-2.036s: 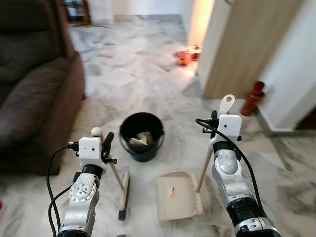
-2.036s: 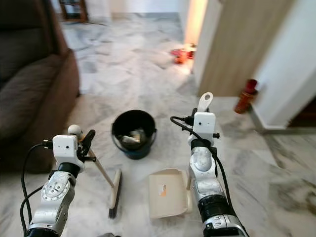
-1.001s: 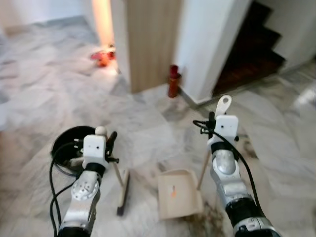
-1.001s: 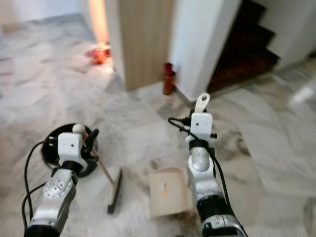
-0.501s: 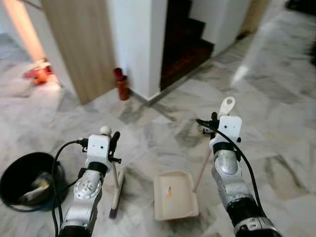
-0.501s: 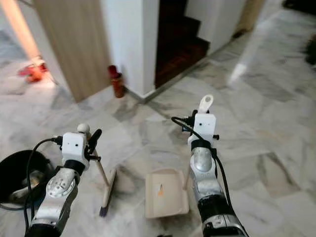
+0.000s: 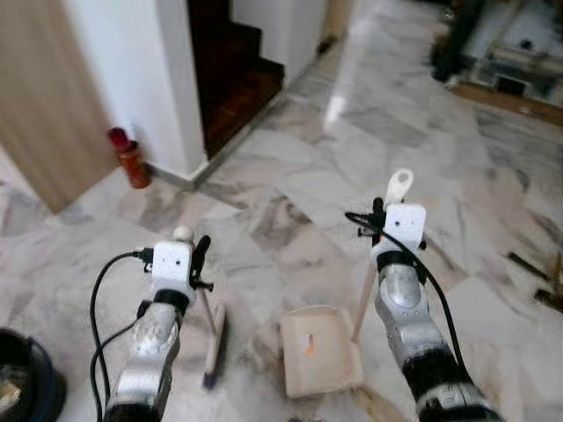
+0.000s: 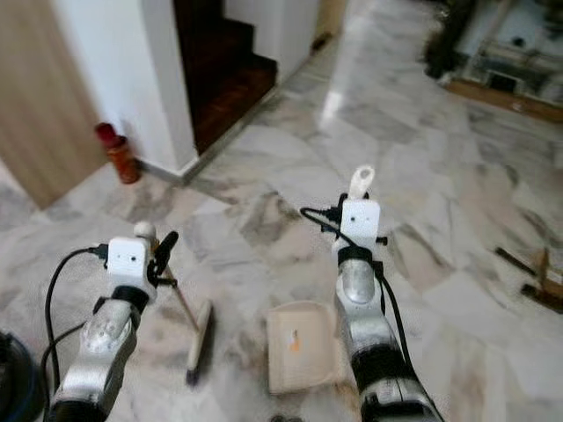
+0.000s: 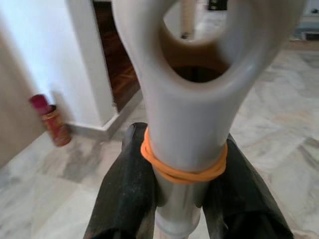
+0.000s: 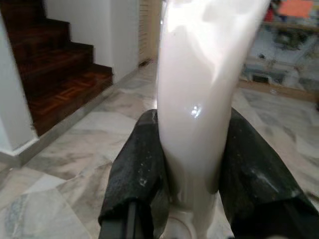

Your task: Sweep floor

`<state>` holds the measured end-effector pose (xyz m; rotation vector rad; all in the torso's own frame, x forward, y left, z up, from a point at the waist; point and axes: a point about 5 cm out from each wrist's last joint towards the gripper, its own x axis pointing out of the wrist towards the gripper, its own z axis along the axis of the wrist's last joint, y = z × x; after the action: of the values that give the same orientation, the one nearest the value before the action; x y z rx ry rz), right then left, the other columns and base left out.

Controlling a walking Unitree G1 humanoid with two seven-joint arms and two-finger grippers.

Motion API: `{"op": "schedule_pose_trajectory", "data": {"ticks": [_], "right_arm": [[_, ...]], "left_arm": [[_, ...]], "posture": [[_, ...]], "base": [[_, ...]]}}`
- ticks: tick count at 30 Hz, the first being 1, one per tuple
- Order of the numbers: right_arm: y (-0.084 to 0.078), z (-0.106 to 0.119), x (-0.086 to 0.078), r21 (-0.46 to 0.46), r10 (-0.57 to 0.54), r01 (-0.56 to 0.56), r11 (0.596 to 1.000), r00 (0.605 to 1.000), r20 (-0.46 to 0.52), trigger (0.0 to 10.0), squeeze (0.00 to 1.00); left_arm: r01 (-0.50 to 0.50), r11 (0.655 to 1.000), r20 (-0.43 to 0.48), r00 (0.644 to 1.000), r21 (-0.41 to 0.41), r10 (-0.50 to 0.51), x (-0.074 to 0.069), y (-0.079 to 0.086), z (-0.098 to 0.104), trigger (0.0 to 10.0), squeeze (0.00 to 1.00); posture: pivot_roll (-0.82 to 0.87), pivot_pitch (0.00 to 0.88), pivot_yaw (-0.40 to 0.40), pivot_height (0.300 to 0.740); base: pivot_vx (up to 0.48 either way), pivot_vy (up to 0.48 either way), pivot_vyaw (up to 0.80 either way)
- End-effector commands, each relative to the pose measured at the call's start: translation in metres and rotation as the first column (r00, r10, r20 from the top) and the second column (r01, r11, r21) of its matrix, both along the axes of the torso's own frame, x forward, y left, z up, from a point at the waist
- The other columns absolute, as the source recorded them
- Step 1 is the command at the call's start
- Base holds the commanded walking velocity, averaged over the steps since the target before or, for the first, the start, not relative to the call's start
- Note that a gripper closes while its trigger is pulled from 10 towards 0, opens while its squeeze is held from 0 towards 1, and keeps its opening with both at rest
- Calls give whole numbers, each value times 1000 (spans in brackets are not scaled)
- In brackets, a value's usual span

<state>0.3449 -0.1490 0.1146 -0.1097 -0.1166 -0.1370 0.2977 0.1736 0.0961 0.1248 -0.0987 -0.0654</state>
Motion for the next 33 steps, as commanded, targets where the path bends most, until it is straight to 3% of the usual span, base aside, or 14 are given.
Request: {"op": "schedule_pose_trajectory", "data": {"ticks": [1,8,23,33], "right_arm": [[-3,4,1,10,-6,5,1000,1000,21,10000,0],[-3,3,0,6,-1,1,1000,1000,17,10000,0],[-3,1,-1,1,9,-9,1000,1000,13,10000,0],[3,0,-2,-11,51,-50,999,999,13,10000,0]], "left_arm": [[-5,1000,25,1000,-6,6,2,0,6,10000,0],[-46,997,31,998,-65,48,4,6,7,10000,0],[-52,995,34,998,-90,55,3,6,7,10000,0],[-52,994,34,998,-95,55,3,6,7,10000,0]], "posture": [[51,96,-12,740],[45,90,-18,740],[41,75,-22,740],[40,60,-21,740]], "base": [[0,0,-788],[0,0,-788],[0,0,-785],[52,0,0]]}}
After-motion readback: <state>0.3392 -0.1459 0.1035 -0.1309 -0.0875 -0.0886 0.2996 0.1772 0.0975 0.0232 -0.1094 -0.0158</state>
